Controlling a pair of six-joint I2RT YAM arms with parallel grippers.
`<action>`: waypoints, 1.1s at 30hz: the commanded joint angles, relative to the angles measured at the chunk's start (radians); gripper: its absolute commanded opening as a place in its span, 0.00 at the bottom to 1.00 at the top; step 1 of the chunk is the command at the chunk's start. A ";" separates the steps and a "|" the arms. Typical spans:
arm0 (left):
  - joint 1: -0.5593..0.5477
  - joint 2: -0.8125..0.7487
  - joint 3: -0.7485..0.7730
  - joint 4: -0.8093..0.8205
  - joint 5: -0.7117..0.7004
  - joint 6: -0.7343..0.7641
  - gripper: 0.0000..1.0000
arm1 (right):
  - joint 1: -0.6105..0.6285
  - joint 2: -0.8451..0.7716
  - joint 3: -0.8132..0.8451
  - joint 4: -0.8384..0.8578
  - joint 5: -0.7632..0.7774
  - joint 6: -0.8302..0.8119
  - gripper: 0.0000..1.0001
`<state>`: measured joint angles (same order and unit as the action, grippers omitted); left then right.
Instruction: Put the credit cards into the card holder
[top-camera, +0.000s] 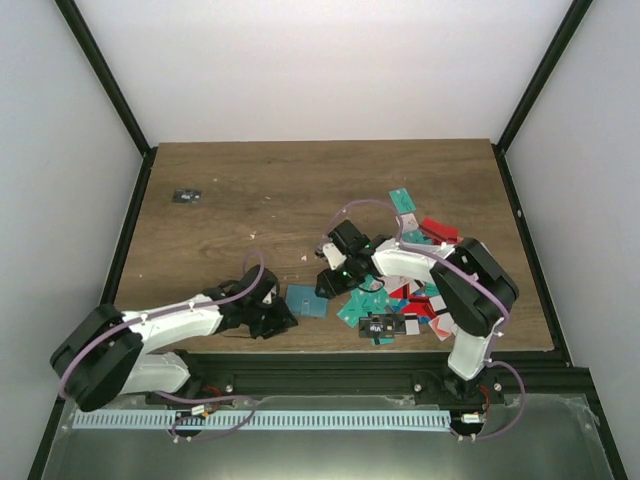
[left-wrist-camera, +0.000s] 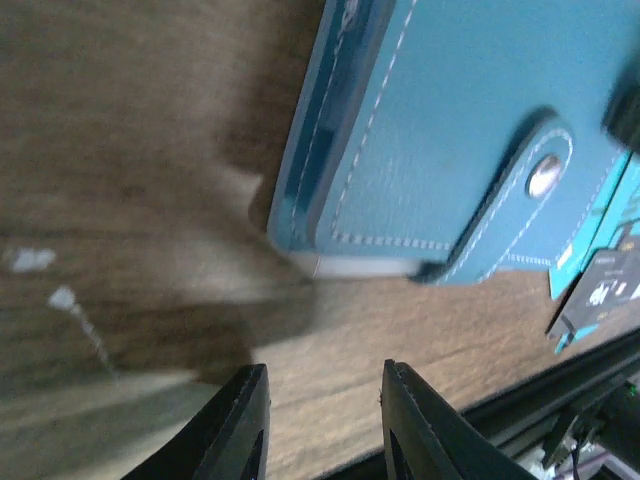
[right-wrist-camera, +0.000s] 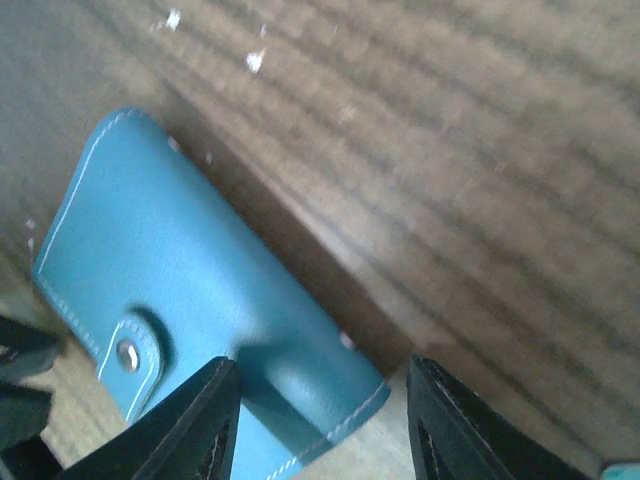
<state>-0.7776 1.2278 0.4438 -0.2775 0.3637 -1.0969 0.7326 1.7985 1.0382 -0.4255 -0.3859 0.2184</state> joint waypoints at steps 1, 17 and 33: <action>-0.002 0.076 0.057 0.073 -0.044 -0.004 0.33 | 0.010 -0.046 -0.096 -0.023 -0.053 0.038 0.48; 0.008 0.067 0.294 -0.251 -0.159 0.116 0.40 | 0.036 -0.338 -0.338 0.000 -0.259 0.240 0.46; -0.035 -0.002 0.161 -0.205 -0.087 0.047 0.31 | 0.031 -0.133 0.040 -0.091 0.084 0.152 0.56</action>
<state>-0.8070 1.1908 0.6609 -0.5289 0.2321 -1.0374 0.7616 1.5742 0.9653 -0.4995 -0.4126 0.4171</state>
